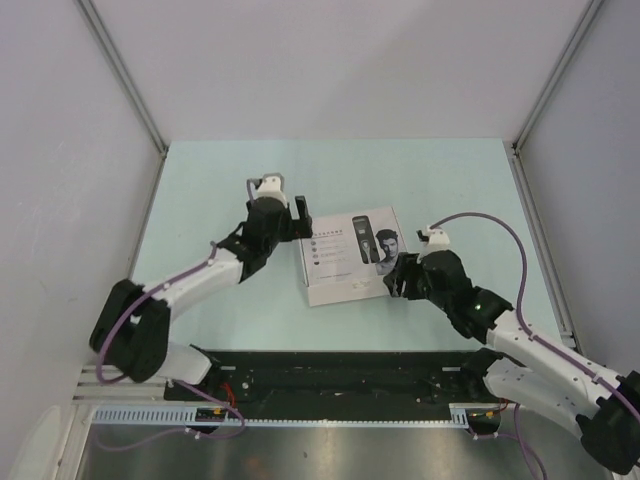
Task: Sort the hair-cutting tools
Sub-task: Close the storage box at the center of the board.
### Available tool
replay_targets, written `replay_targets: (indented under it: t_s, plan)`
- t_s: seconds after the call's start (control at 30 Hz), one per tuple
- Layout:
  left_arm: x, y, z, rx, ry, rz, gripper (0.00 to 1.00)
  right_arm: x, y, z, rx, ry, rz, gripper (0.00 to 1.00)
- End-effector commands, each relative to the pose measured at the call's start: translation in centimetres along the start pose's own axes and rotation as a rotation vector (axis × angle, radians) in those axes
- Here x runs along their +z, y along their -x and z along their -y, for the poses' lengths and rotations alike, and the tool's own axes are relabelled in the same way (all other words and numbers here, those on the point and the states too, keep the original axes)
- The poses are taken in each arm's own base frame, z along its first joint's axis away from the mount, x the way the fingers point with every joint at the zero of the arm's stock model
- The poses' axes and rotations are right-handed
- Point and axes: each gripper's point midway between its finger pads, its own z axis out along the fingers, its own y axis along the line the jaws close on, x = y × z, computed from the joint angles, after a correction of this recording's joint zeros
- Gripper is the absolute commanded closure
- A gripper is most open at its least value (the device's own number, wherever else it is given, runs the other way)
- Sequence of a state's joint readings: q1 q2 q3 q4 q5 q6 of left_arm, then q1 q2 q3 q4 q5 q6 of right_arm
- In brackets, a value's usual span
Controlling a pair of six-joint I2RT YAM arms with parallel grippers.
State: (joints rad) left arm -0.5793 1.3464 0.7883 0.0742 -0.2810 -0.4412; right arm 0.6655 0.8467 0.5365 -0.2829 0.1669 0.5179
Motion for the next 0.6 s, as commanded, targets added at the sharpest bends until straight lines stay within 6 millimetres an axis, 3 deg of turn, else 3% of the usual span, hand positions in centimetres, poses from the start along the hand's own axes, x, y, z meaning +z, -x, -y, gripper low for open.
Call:
replay_targets:
  t_s: [0.0,0.03,0.07,0.1,0.17,0.3,0.43,0.57]
  plan:
    - [4.4,4.4,0.9,0.008,-0.056,0.044,0.0,-0.3,-1.6,-3.7,-0.127,0.182,0.001,0.28]
    - [5.2,4.8,0.7,0.01,-0.06,0.038,0.0,-0.5,-2.5,-4.6,-0.14,0.215,-0.014,0.27]
    - [6.8,3.6,0.4,0.029,-0.056,-0.003,0.0,-0.3,-3.0,-4.6,-0.13,0.218,-0.014,0.26]
    - [7.5,4.9,1.2,0.025,-0.079,0.013,0.0,-0.1,-3.6,-4.8,-0.091,0.218,-0.029,0.26]
    - [9.0,5.3,0.9,0.012,-0.085,0.005,0.0,0.0,-5.1,-5.2,-0.056,0.25,-0.065,0.26]
    - [13.2,5.2,0.5,-0.029,-0.105,-0.035,0.0,1.0,-7.4,-3.9,0.041,0.187,-0.124,0.34]
    - [15.2,3.7,0.4,-0.091,-0.152,-0.099,0.03,2.3,-8.4,-2.1,0.06,0.085,-0.138,0.42]
    - [15.6,1.5,-1.3,-0.202,-0.134,-0.171,0.22,3.8,-9.6,-0.4,0.056,-0.016,-0.16,0.47]
